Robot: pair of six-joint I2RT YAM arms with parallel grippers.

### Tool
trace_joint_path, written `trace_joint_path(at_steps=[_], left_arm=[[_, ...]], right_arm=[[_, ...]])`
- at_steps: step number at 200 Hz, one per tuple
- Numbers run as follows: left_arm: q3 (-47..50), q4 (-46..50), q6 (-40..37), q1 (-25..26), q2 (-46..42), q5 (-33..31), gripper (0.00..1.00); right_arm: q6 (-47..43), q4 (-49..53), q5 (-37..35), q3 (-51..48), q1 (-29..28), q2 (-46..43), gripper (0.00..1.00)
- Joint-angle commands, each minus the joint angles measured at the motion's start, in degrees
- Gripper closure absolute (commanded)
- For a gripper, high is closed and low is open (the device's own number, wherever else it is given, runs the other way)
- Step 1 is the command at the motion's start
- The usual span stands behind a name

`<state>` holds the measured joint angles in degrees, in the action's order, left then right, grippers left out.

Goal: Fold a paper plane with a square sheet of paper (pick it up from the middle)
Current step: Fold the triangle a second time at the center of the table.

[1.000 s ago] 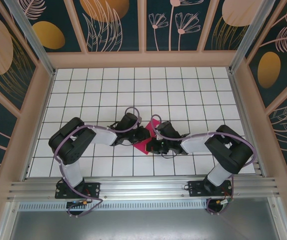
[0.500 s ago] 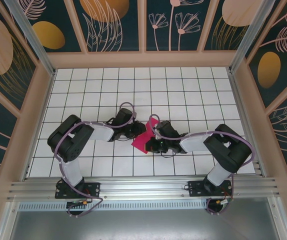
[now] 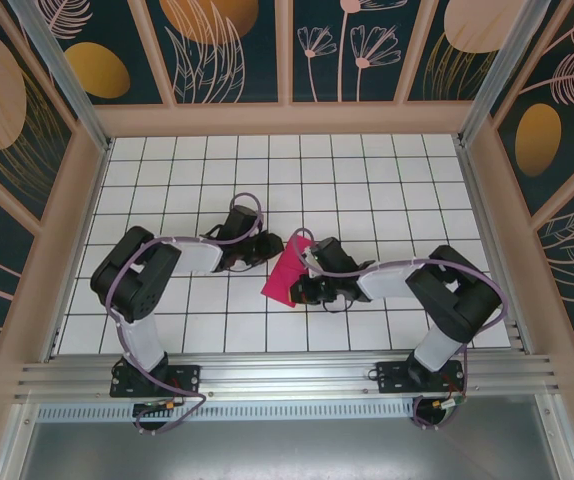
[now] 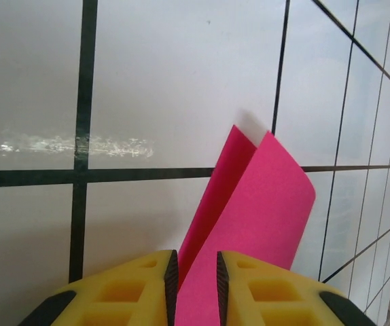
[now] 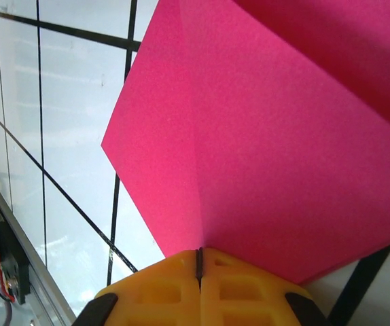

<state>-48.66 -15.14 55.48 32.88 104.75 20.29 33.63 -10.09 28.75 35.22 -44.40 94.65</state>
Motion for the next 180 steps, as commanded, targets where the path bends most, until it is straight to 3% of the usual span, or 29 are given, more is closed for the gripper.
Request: trace_joint_path(at_steps=[1,44,91,180], left_arm=[[0.0,2.3,-1.7,0.0,-6.0,-0.7,0.73],[8.6,-7.4,3.7,0.2,-12.7,6.4,0.74],[10.8,-14.1,5.4,2.5,-9.0,12.5,0.77],[9.6,-13.7,0.1,3.1,-0.8,8.2,0.77]], right_arm=[[-7.5,14.5,-2.8,-0.4,1.4,3.7,1.0],[-11.6,16.8,-1.6,2.3,3.5,4.5,1.0],[-10.3,15.4,-1.1,2.5,3.8,4.3,1.0],[-7.1,13.8,-0.2,3.1,3.8,2.9,0.98]])
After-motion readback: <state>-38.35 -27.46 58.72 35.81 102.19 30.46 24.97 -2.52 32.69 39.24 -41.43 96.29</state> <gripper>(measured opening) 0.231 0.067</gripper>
